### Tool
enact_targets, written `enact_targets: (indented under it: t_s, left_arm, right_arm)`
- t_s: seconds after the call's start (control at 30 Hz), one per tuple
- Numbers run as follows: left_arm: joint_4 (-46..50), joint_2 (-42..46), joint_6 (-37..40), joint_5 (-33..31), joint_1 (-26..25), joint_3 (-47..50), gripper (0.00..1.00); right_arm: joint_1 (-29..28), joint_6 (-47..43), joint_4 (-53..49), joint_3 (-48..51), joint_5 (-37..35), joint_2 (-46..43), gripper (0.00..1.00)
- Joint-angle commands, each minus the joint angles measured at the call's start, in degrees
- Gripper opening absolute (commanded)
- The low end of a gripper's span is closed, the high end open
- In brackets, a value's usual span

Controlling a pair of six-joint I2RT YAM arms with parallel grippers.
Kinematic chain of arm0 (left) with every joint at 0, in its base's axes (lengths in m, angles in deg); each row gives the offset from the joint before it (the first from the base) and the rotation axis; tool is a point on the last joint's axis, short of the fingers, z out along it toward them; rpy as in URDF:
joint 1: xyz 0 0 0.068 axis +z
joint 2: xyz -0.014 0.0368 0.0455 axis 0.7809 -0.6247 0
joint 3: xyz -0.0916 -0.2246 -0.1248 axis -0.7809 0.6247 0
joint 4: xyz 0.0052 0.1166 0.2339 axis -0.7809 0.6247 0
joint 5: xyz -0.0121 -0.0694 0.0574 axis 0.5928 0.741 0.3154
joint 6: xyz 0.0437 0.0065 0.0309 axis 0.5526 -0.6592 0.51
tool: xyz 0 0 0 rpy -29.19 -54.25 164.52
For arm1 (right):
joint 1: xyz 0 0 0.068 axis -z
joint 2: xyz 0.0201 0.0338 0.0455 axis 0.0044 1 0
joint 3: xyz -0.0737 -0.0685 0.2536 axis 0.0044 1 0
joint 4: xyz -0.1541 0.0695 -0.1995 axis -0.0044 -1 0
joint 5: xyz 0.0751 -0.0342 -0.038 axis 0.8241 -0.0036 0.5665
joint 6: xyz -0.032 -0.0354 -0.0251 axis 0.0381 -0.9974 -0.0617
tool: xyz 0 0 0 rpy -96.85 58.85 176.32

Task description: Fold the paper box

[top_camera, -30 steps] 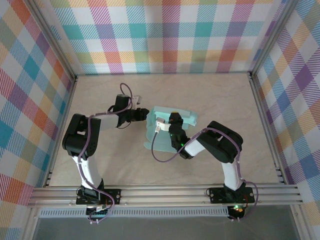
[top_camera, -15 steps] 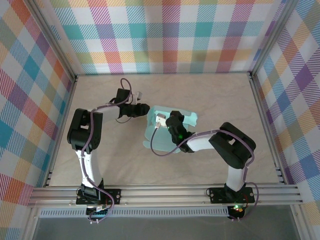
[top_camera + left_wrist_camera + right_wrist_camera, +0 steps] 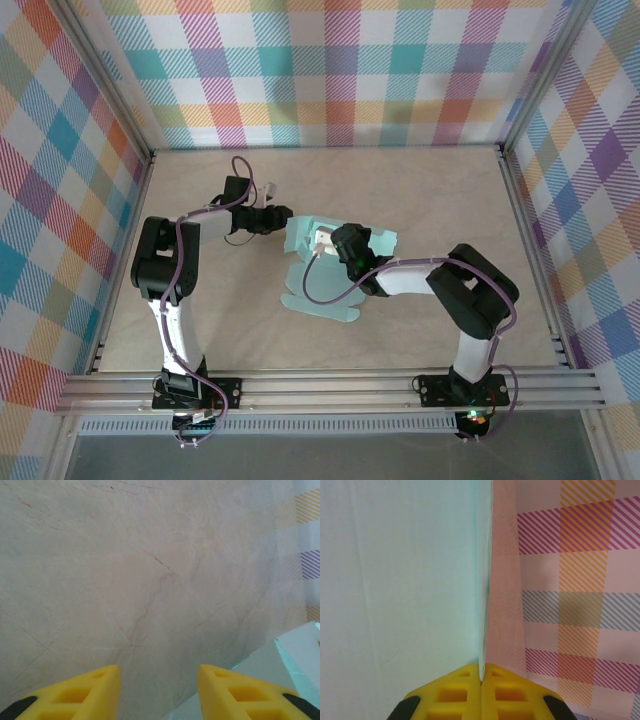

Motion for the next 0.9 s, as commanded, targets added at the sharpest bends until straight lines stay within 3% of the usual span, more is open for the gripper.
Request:
enact_targets:
  t_s: [0.0,0.17,0.33,0.57,0.87]
  left_arm:
    - [0.8,-0.7,0.2,3.5,-1.2,-0.6,0.42]
    - [0.9,-0.2,1.3,3.1,-3.0,2.2,0.41]
    - [0.8,0.7,1.4,1.7,-3.2,4.2,0.42]
    - [0.2,2.3,1.5,1.5,-3.4,5.3,0.42]
    - [0.3,3.9,2.0,-0.3,-3.4,6.6,0.42]
  right_arm:
    - [0.0,0.7,-2.2,-0.4,1.5,2.2,0.00]
    - [0.1,-0.7,1.8,-0.2,-0.5,2.6,0.00]
    - [0.1,-7.2,14.7,1.8,-3.5,3.2,0.00]
    - [-0.6,-12.2,22.2,3.2,-4.4,2.7,0.00]
    - [-2.2,-26.1,42.6,4.8,-5.3,8.7,0.00]
